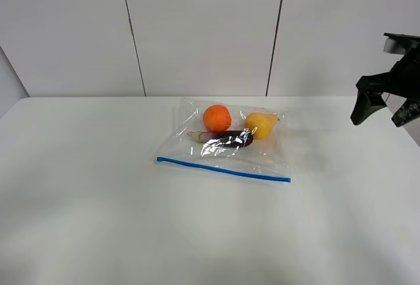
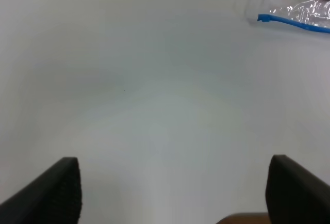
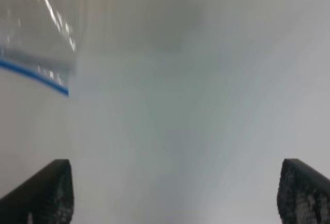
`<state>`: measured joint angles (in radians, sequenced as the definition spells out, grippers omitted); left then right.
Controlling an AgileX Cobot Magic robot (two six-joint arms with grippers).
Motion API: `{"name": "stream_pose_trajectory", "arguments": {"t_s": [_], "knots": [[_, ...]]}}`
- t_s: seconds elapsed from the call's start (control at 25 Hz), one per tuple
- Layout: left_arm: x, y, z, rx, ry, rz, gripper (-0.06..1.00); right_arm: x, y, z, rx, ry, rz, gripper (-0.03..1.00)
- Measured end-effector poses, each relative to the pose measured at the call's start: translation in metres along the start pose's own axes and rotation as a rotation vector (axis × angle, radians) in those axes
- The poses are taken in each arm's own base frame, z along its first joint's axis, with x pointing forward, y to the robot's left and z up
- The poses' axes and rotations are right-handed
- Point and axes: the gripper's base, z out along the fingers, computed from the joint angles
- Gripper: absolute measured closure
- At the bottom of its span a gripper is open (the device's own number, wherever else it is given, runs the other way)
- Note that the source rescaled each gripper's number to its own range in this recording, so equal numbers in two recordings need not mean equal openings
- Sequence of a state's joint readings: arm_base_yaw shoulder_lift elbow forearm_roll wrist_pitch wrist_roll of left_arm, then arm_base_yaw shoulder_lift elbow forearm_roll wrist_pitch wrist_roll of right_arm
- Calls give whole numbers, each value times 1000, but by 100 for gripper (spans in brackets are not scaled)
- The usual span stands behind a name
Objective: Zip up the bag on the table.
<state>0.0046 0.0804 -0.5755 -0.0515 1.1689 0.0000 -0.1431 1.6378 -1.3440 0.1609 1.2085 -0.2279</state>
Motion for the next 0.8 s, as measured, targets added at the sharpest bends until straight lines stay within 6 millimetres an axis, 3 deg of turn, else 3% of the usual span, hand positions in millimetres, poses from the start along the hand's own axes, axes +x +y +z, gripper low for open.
{"name": "stream_pose_trajectory", "arguments": {"t_s": [0.32, 0.64, 0.8], "knots": [[0, 0, 0, 0, 0, 0, 1, 79, 17, -26, 19, -71, 2, 10], [0, 0, 0, 0, 1, 0, 1, 122, 49, -44, 22, -201, -105, 10], [0, 0, 0, 0, 1, 0, 1, 143, 49, -45, 53, -244, -92, 10]]}}
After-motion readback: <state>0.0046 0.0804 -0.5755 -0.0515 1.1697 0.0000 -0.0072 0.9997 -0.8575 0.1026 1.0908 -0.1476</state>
